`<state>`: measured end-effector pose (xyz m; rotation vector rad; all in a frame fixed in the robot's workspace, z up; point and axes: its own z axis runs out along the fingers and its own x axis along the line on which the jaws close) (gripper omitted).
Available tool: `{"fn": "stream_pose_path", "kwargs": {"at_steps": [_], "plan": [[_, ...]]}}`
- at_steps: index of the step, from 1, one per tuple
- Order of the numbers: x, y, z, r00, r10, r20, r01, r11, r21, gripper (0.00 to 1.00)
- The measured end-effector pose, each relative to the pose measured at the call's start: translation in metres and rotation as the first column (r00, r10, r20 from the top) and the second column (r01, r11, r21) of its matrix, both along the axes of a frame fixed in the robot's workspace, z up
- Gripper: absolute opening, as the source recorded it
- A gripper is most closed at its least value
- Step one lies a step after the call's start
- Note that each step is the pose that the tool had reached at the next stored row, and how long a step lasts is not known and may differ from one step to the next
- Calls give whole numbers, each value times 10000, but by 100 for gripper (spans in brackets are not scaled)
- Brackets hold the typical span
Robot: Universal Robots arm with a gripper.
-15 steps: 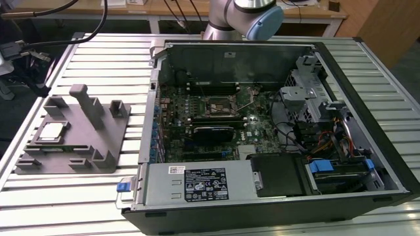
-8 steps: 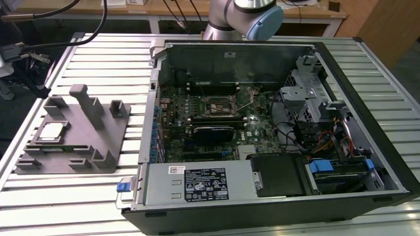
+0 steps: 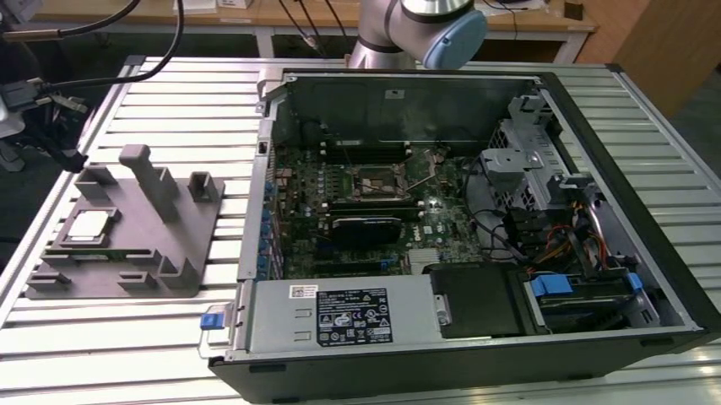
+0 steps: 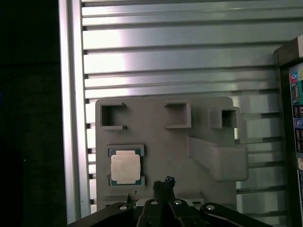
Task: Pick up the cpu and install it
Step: 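Pick up the cpu and move it towards the insertion slot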
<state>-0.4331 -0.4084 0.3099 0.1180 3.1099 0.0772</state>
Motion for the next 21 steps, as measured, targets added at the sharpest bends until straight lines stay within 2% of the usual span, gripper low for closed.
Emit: {"fn": "stream_pose_path", "kwargs": {"at_steps": [10,21], "plan": [[-25,-24,-78,10000,1,-1,-1,10000,-1,11],[-114,-34,-187,10000,0,0,0,10000,0,11]]}}
